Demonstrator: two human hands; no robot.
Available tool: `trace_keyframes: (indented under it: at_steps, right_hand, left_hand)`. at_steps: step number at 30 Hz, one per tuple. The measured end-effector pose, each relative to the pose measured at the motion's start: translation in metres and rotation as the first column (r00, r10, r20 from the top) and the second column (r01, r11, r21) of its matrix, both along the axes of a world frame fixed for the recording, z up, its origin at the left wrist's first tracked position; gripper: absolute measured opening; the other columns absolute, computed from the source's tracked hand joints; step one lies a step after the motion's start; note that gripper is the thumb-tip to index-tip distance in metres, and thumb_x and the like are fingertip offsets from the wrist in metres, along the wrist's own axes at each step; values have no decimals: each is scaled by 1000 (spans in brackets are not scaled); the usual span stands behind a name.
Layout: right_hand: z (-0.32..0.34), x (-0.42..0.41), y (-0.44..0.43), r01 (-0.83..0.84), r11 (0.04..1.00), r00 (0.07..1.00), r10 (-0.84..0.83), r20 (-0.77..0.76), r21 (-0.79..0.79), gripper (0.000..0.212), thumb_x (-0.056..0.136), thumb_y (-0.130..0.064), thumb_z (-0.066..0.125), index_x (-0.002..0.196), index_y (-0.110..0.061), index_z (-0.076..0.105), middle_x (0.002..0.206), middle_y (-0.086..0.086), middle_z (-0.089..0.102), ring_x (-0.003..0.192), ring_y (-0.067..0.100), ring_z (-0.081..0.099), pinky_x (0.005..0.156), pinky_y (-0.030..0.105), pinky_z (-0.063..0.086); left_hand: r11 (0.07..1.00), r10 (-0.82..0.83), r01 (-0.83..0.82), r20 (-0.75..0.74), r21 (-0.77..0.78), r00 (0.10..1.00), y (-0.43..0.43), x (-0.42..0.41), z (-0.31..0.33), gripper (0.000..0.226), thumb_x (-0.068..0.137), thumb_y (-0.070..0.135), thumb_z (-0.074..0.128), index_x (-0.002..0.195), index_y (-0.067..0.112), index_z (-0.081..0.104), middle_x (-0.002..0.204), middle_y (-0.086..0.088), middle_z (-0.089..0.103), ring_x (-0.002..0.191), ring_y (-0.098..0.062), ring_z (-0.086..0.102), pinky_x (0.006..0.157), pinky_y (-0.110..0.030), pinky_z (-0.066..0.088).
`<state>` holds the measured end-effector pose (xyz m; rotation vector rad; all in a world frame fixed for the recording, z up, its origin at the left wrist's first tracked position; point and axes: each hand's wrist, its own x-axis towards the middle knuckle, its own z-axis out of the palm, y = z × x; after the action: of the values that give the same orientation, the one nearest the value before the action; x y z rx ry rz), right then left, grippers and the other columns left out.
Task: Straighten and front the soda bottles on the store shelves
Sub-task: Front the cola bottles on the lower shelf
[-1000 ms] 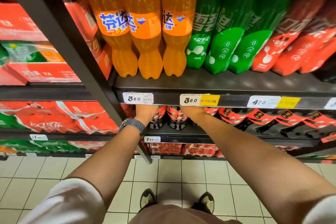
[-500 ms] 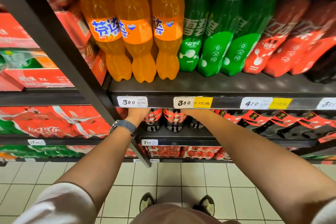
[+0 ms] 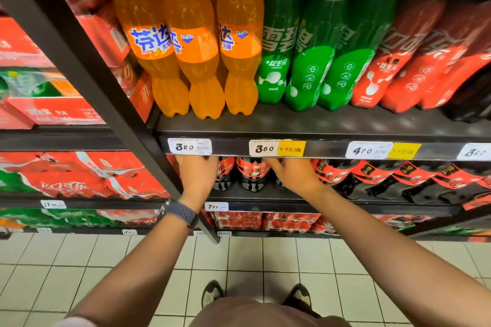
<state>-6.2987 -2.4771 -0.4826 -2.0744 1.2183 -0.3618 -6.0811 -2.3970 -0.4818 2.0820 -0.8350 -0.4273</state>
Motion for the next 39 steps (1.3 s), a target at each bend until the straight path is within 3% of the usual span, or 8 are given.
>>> trace_keyframes:
  at_steps: [1, 2, 8, 11, 15, 18, 24, 39]
  right_hand:
    - [-3, -5, -4, -85, 925, 991, 40, -128, -371, 20, 95, -49, 44, 106, -39, 57, 89, -19, 63, 79, 4, 59, 68, 27, 48]
    - [-6, -20, -1, -105, 904, 993, 74, -91, -413, 20, 93, -53, 45, 108, -41, 52, 88, -22, 59, 81, 2, 56, 66, 25, 46]
    - [-20, -109, -11, 75, 905, 989, -15, 145, -418, 41, 93, -38, 52, 132, -30, 43, 123, -11, 48, 115, 5, 42, 97, 18, 34]
    - [-11, -138, -28, 144, 860, 987, -86, 138, -489, 32, 91, -24, 57, 123, -24, 49, 111, -2, 54, 105, 18, 48, 88, 15, 29]
    - [-3, -155, -44, 123, 880, 992, -103, 68, -460, 27, 87, -21, 63, 114, -23, 57, 93, 2, 63, 85, 13, 50, 74, 15, 31]
    - [-3, -154, -57, 70, 918, 992, -107, -72, -390, 25, 89, -33, 62, 109, -19, 64, 74, 1, 66, 68, 17, 58, 61, 22, 32]
    - [1, -138, -83, 6, 997, 990, -17, -143, -78, 45, 87, -46, 63, 128, -29, 58, 133, -6, 57, 121, 19, 52, 91, 27, 41]
    - [-1, -128, -96, 85, 995, 926, -96, -364, -48, 31, 100, -36, 42, 126, -22, 53, 129, -3, 58, 115, 17, 55, 90, 27, 45]
  left_hand:
    - [995, 1, 16, 171, -101, 985, 9, -10, -5, 36, 88, 22, 61, 121, 11, 54, 125, -7, 54, 119, -25, 44, 106, -39, 33]
    - [985, 10, 33, 246, -167, 969, 17, -21, -10, 36, 88, 23, 61, 121, 12, 51, 122, -5, 51, 116, -24, 42, 105, -39, 32]
    - [931, -268, 331, 329, -151, 905, 17, -85, -26, 22, 88, 22, 59, 109, 20, 50, 105, 6, 49, 105, -16, 46, 93, -37, 42]
    - [891, -383, 447, 396, -82, 835, -6, -112, -15, 28, 91, 26, 55, 118, 22, 52, 118, 1, 54, 115, -18, 48, 102, -36, 41]
    - [906, -418, 410, 390, 107, 821, -44, -136, 1, 23, 89, 31, 57, 100, 12, 64, 95, -14, 66, 92, -35, 61, 78, -37, 46]
    - [902, -429, 418, 297, 103, 853, -65, -151, 9, 23, 90, 30, 59, 105, 14, 66, 112, -9, 67, 106, -29, 59, 89, -35, 46]
    - [824, -526, 524, -53, 217, 849, -94, -155, 9, 30, 96, 30, 54, 120, 12, 60, 134, -6, 56, 127, -25, 48, 112, -30, 29]
    - [709, -434, 580, -400, 401, 807, -100, -141, 13, 58, 92, 48, 54, 138, 15, 45, 138, 0, 48, 134, -23, 39, 97, -24, 29]
